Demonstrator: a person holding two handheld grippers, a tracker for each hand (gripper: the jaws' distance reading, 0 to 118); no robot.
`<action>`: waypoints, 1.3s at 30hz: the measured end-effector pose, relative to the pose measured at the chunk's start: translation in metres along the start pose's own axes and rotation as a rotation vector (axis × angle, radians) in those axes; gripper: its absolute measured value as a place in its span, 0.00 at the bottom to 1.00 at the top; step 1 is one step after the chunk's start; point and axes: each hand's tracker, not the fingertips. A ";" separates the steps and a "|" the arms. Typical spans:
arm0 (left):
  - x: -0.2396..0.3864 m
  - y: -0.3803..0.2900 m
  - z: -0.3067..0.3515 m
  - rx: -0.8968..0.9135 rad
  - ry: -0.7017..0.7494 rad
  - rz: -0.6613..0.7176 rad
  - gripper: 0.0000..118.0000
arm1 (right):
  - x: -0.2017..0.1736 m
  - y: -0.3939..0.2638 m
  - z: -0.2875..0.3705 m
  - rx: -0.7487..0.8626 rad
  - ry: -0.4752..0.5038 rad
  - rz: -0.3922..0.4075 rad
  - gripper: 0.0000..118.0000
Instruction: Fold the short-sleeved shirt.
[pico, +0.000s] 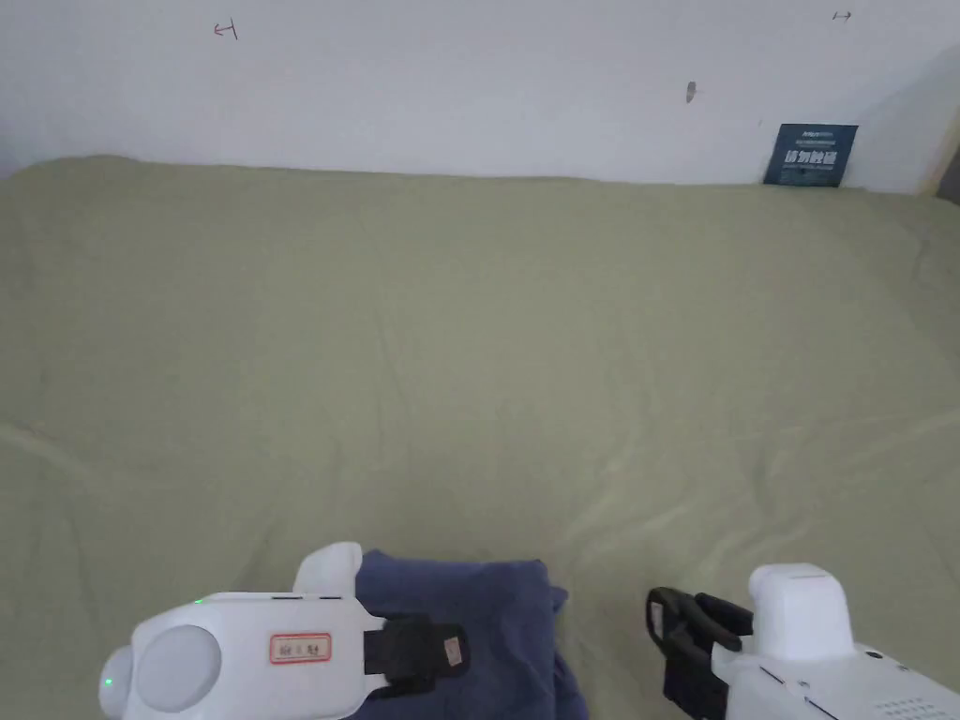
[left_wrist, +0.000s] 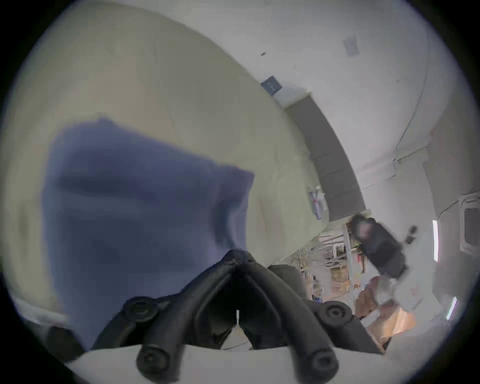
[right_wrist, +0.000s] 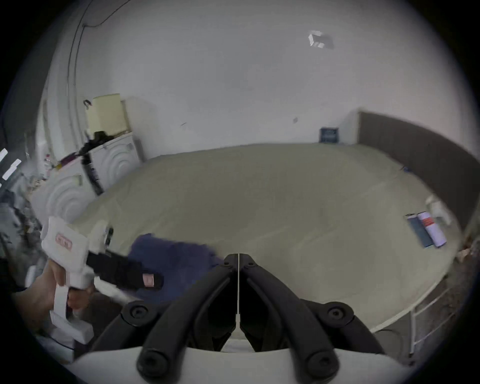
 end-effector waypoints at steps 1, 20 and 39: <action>-0.004 0.004 0.015 0.038 0.027 -0.012 0.00 | -0.003 0.001 -0.016 -0.053 0.077 -0.026 0.01; -0.130 0.045 -0.004 -0.118 -0.147 0.232 0.97 | 0.077 -0.061 -0.193 -0.479 0.753 -0.744 0.01; -0.157 0.100 0.093 -0.057 0.030 0.160 0.28 | 0.027 0.004 -0.160 -0.365 0.694 -0.565 0.01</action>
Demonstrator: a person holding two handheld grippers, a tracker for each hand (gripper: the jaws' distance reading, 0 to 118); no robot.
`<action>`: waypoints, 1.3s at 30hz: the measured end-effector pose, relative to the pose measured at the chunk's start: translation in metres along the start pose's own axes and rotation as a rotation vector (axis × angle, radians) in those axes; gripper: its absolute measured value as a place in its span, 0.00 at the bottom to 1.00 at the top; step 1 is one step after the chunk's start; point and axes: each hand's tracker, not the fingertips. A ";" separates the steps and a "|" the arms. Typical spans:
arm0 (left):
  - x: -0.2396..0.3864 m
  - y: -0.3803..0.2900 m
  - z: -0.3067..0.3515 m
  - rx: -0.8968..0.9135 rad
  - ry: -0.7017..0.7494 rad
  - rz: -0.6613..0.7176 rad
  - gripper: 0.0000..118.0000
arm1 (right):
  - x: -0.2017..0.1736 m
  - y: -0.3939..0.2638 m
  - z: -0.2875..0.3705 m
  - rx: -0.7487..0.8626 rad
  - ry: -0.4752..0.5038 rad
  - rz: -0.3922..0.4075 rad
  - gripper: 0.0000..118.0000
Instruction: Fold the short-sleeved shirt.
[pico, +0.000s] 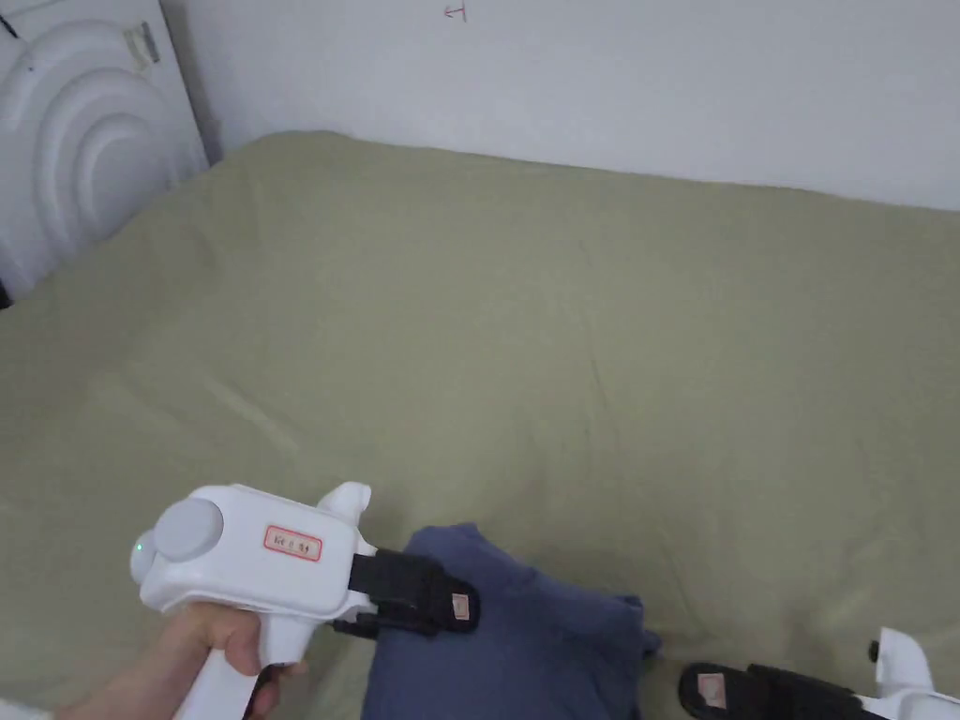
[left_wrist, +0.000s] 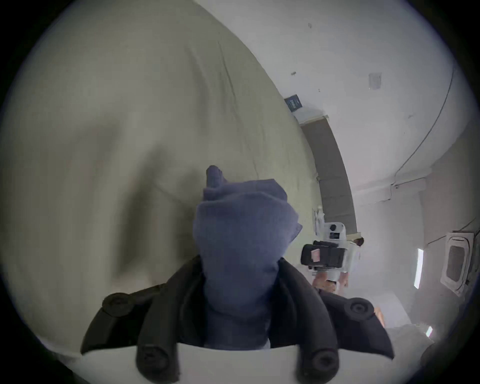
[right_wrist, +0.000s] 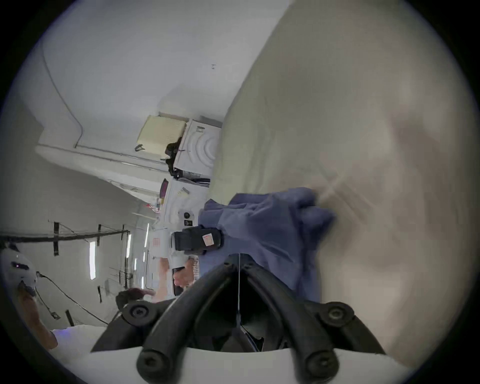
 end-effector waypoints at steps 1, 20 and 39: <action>-0.009 0.008 0.018 0.015 0.036 -0.003 0.28 | -0.004 0.002 -0.002 0.006 -0.005 0.019 0.01; -0.114 0.135 0.175 0.106 0.496 0.026 1.00 | 0.012 0.032 -0.001 0.067 -0.156 0.078 0.01; 0.224 -0.024 -0.004 0.690 0.426 -0.425 0.06 | -0.149 0.018 0.136 0.607 -0.629 0.710 0.01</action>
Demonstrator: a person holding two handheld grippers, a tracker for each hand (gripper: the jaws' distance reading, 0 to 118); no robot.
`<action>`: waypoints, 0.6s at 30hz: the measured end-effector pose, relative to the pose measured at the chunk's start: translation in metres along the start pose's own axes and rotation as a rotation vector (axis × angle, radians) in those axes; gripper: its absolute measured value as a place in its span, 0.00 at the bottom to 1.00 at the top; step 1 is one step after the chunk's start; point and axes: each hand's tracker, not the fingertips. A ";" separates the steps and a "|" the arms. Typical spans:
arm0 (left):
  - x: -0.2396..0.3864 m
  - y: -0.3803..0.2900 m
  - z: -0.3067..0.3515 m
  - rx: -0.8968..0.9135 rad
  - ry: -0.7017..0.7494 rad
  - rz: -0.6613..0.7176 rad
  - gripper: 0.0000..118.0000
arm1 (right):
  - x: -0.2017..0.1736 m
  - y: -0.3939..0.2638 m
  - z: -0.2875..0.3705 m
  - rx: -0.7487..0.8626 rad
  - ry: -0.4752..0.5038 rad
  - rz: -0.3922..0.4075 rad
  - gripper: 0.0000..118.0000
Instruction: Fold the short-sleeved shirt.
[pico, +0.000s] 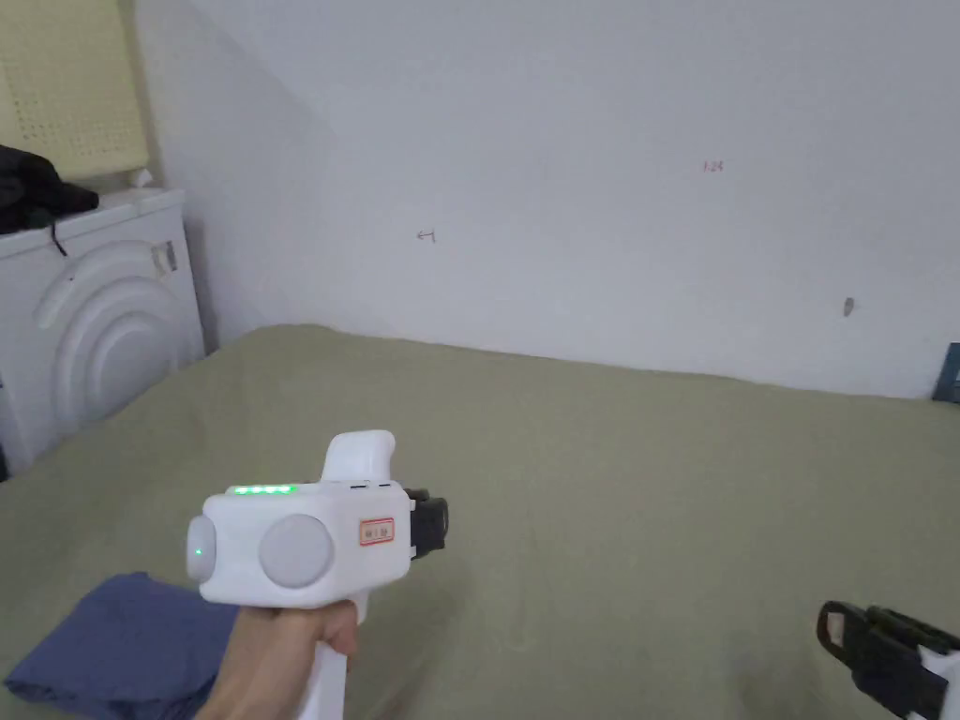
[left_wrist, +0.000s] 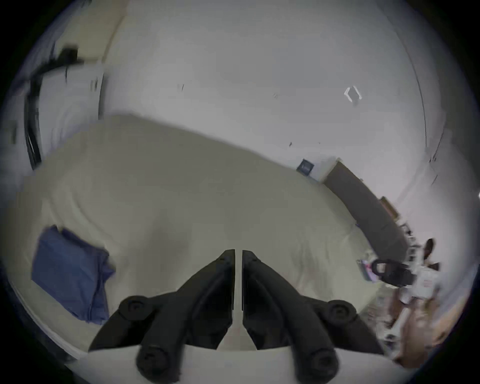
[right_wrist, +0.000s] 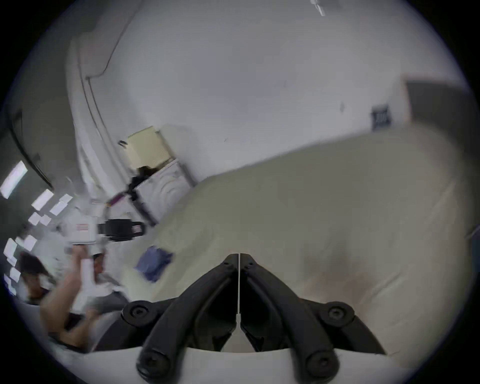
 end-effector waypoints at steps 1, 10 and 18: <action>0.028 -0.004 0.007 0.078 0.052 -0.030 0.06 | -0.005 0.005 0.006 0.034 -0.061 0.045 0.01; 0.135 -0.006 0.057 0.385 0.118 -0.274 0.06 | -0.046 0.030 0.041 0.293 -0.357 0.253 0.01; 0.138 -0.002 0.086 0.394 0.134 -0.254 0.06 | -0.056 0.046 0.056 0.304 -0.311 0.236 0.01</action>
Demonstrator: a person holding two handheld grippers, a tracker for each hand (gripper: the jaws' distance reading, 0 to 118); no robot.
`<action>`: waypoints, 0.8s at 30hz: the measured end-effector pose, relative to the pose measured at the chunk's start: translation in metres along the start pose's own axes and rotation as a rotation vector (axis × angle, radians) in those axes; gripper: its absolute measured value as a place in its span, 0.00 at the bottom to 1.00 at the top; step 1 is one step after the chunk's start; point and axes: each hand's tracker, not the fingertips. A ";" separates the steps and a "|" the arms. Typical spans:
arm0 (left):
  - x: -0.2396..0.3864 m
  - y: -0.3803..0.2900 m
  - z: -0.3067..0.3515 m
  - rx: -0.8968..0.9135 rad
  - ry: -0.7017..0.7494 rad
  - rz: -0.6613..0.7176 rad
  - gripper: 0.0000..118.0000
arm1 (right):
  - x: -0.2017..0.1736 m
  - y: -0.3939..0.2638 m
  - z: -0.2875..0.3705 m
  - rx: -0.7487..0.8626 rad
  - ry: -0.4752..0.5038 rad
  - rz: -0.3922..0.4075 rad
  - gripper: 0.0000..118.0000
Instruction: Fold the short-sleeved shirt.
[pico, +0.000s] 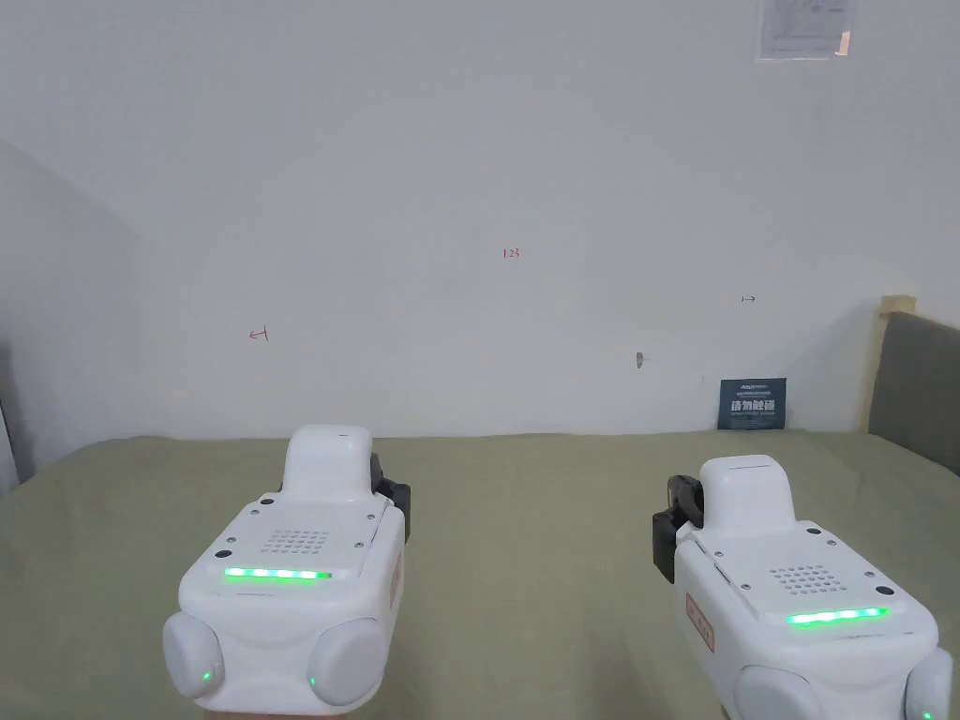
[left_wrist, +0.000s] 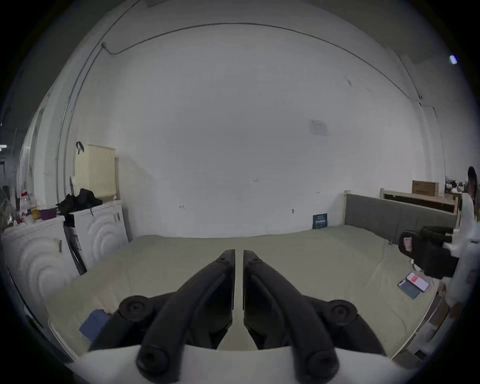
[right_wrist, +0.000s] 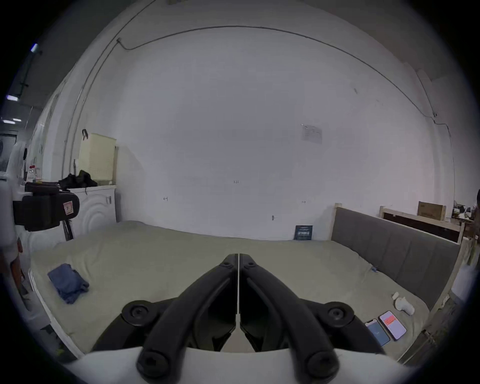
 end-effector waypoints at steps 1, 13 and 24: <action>-0.001 0.001 0.001 0.001 0.001 0.003 0.06 | -0.001 0.001 0.001 0.001 0.000 0.005 0.01; -0.001 -0.004 -0.012 0.007 0.027 -0.018 0.84 | 0.002 0.015 0.005 0.034 -0.006 0.009 0.54; -0.008 -0.004 -0.008 -0.010 0.065 0.002 1.00 | 0.003 0.024 0.016 0.055 0.002 -0.041 1.00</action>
